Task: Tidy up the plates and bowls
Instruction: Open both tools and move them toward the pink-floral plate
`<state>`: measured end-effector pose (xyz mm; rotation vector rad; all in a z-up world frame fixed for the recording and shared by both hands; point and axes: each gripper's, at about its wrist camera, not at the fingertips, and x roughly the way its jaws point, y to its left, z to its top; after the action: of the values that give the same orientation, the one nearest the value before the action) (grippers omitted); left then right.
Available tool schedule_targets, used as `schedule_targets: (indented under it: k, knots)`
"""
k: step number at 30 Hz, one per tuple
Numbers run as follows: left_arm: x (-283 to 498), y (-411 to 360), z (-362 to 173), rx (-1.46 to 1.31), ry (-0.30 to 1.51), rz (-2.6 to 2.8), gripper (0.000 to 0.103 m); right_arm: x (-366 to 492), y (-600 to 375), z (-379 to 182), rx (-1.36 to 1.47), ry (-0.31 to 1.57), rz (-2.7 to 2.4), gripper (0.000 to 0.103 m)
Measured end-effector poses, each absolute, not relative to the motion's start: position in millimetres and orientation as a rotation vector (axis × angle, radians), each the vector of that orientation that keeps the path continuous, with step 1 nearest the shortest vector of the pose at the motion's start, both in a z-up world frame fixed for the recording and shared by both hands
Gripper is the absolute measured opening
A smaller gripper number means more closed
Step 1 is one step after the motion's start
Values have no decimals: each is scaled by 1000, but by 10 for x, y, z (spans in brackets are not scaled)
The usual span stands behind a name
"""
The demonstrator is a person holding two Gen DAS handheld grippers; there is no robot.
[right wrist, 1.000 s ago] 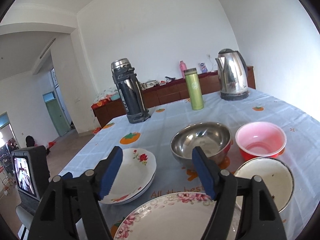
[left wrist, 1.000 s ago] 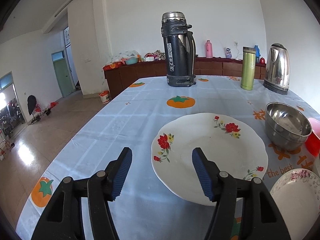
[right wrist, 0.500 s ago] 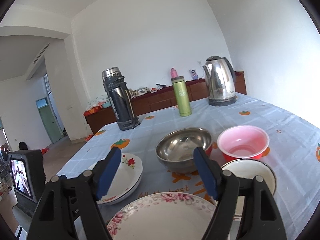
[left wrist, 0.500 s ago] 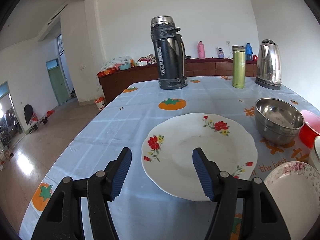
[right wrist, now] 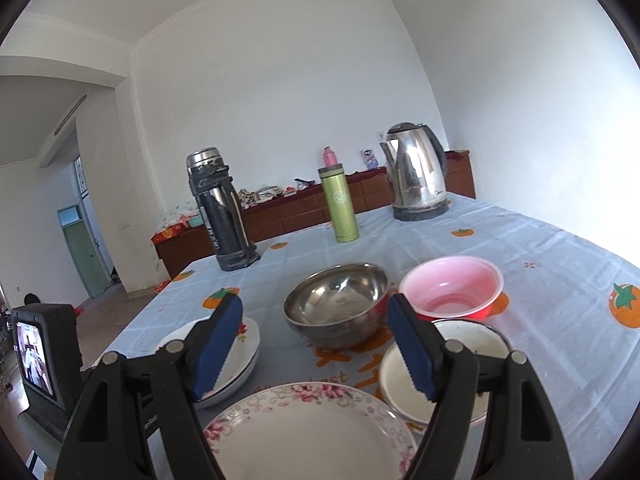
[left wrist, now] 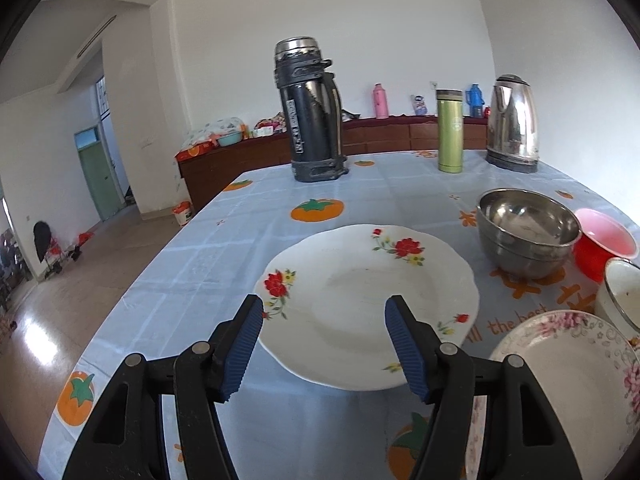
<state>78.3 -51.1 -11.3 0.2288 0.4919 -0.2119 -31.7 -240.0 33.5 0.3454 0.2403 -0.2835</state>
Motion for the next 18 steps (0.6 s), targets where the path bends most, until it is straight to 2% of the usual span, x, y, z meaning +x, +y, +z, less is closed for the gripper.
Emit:
schedule_targets:
  k: [18]
  knots:
    - [678, -643, -124, 256, 505, -298, 66, -610, -2634, 315, 371, 255, -371, 78]
